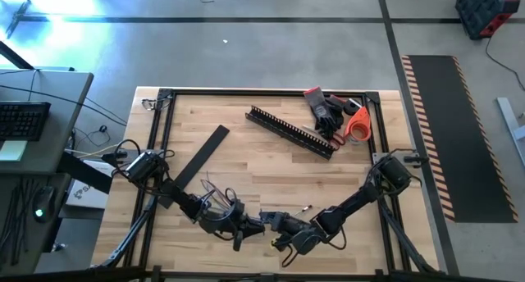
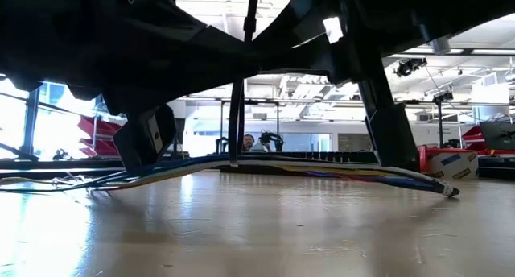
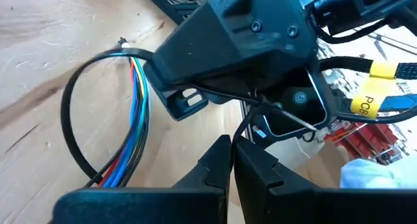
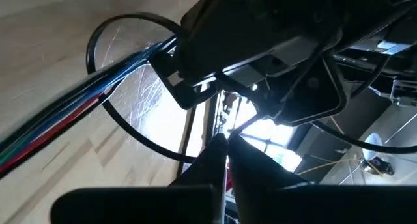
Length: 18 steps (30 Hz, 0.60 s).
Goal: Ziptie cables
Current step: Wrap the black zip tie on the cables
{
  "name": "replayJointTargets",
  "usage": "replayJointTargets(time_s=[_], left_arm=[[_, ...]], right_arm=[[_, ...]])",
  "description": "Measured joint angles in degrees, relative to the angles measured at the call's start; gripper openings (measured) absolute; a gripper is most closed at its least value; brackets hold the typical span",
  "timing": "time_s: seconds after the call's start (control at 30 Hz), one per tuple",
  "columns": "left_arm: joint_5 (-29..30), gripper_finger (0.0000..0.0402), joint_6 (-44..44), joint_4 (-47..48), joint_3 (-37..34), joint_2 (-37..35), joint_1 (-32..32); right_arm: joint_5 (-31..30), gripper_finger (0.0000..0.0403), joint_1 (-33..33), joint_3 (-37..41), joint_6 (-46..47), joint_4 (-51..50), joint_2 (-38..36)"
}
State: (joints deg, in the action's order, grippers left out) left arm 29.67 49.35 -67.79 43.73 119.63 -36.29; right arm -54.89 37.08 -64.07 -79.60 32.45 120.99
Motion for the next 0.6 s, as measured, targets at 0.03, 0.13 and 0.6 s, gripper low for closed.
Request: replayJointTargets(time_s=[0.03, 0.13, 0.6], left_arm=[[-0.02, 0.0, -0.33, 0.0, 0.04, 0.0, 0.0], [-0.02, 0.0, -0.92, 0.08, 0.06, 0.0, 0.0], [2.74, 0.0, -1.84, 5.84, 0.1, 0.0, -1.79]], right_arm=[[0.02, 0.0, -0.04, 0.0, 0.9, -0.02, 0.0], [0.35, 0.0001, -0.32, 0.0, 6.43, -0.01, 0.0], [4.23, 0.0136, -0.03, 0.0, 19.31, -0.48, 0.0]])
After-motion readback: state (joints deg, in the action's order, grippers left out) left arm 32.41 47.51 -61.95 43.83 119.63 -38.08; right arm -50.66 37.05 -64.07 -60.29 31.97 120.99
